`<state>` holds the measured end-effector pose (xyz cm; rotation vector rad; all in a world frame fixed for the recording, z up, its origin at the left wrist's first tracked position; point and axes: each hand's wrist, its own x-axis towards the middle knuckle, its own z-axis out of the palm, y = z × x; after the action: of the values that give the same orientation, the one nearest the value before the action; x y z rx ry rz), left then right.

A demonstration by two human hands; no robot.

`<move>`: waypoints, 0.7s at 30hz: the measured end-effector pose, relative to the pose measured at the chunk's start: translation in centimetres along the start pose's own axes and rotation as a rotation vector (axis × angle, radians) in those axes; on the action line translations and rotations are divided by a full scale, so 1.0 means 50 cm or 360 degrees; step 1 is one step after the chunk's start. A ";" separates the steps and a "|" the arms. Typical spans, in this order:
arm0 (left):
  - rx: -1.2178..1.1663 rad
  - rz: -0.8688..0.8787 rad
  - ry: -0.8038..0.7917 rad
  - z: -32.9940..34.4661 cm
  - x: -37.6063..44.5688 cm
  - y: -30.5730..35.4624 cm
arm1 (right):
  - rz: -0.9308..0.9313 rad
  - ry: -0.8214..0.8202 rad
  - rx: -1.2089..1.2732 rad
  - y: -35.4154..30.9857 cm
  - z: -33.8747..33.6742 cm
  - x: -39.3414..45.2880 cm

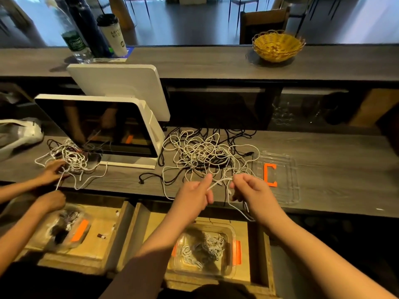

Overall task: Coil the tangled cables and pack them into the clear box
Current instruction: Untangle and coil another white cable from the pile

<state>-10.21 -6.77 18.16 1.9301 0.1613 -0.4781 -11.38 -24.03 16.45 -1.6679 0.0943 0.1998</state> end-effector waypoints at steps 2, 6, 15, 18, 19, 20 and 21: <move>-0.0004 -0.0015 0.0054 -0.010 -0.009 0.003 | 0.0157 0.0119 0.0254 0.000 -0.014 -0.007; -0.0189 0.0041 0.0172 -0.027 -0.025 -0.001 | 0.0322 0.0186 0.0401 0.010 -0.026 -0.038; -0.0096 0.0133 0.0363 -0.017 -0.046 0.004 | 0.0297 0.0027 -0.0042 0.032 -0.044 -0.100; -0.0074 0.0140 0.0326 -0.021 -0.055 0.013 | 0.0336 -0.0112 0.0086 0.020 -0.037 -0.104; -0.0054 0.0130 0.0285 -0.020 -0.059 0.017 | 0.0325 -0.0158 0.0165 0.012 -0.034 -0.102; -0.0027 0.0117 0.0219 -0.018 -0.061 0.020 | 0.0305 -0.0203 0.0196 0.006 -0.031 -0.100; 0.0001 0.0107 0.0128 -0.014 -0.063 0.024 | 0.0265 -0.0253 0.0178 -0.002 -0.027 -0.098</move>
<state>-12.53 -6.27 20.67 1.9498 0.1476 -0.3556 -16.05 -25.65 17.59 -1.5277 0.1223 0.4448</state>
